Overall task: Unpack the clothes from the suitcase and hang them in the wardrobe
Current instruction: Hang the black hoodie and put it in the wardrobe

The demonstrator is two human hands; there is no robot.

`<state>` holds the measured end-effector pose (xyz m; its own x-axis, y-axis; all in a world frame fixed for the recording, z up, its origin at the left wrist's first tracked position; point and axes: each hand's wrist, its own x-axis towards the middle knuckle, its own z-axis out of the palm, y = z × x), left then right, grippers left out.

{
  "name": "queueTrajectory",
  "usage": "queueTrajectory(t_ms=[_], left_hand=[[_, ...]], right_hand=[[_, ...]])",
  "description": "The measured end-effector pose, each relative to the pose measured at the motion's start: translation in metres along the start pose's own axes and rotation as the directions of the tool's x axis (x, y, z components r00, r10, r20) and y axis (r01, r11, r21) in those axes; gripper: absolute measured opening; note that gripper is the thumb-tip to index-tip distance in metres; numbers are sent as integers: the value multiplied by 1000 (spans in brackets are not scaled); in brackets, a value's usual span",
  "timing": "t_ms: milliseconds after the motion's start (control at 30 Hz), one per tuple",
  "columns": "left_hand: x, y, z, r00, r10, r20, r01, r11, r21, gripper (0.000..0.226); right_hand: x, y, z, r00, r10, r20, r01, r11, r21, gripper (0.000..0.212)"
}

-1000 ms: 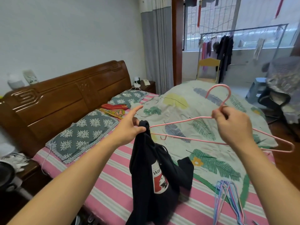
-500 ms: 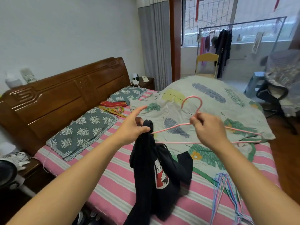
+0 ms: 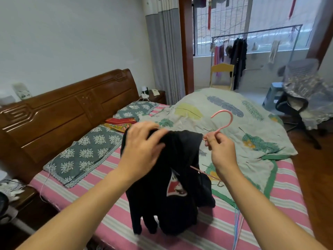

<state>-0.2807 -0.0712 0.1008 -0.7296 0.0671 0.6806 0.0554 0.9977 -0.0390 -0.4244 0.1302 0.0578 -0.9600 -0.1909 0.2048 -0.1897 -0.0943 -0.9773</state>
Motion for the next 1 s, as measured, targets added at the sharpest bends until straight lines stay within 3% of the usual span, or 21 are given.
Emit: queueTrajectory(t_ms=[33, 100, 167, 200, 267, 400, 500, 533, 600, 733, 800, 867, 900, 1000], left_hand=[[3, -11, -7, 997, -38, -65, 47, 990, 134, 46], [10, -31, -19, 978, -207, -19, 208, 964, 166, 50], [15, -48, -26, 891, -426, 153, 437, 898, -44, 45], [18, -57, -30, 862, -456, 221, 491, 860, -138, 36], [26, -73, -47, 886, -383, 262, 423, 898, -118, 18], [55, -98, -100, 952, -216, 215, 229, 973, -35, 26], [66, -85, -109, 960, -16, 281, -79, 943, 324, 50], [66, -70, -102, 947, 19, 321, -138, 926, 352, 53], [62, -38, -83, 941, 33, 337, -139, 945, 295, 45], [49, -26, -43, 955, -41, 295, 34, 999, 30, 28], [27, -42, -36, 926, -13, 378, 62, 991, -118, 30], [-7, -60, -33, 891, 43, 453, 31, 988, -154, 44], [-25, -69, -33, 877, 76, 474, 5, 986, -167, 48], [-69, -97, -46, 860, 116, 497, -13, 979, -205, 48]], right_hand=[[1, -3, -2, 1000, -9, -4, 9, 1000, 26, 27], [5, -12, -5, 999, -26, -37, 28, 998, 58, 27], [12, -20, -5, 997, -39, -69, 45, 995, 91, 28], [15, -24, -6, 996, -49, -78, 55, 995, 84, 29], [18, -28, -7, 996, -65, -58, 67, 997, 25, 29], [22, -22, -8, 999, -40, -33, 37, 996, -84, 28], [10, -28, 18, 1000, -19, -24, 20, 999, 30, 25], [5, -34, 31, 1000, -24, -6, 24, 998, 62, 24], [-3, -49, 55, 994, -91, 54, 88, 994, 64, 24], [-12, -78, 83, 909, -329, 255, 376, 912, -165, 20], [-14, -75, 82, 842, -211, 496, 319, 937, -144, 19], [-8, -55, 66, 651, 92, 754, 48, 986, -161, 25], [-1, -38, 55, 563, 220, 797, -47, 971, -235, 26], [18, 20, 23, 498, 467, 731, 64, 820, -568, 22]])
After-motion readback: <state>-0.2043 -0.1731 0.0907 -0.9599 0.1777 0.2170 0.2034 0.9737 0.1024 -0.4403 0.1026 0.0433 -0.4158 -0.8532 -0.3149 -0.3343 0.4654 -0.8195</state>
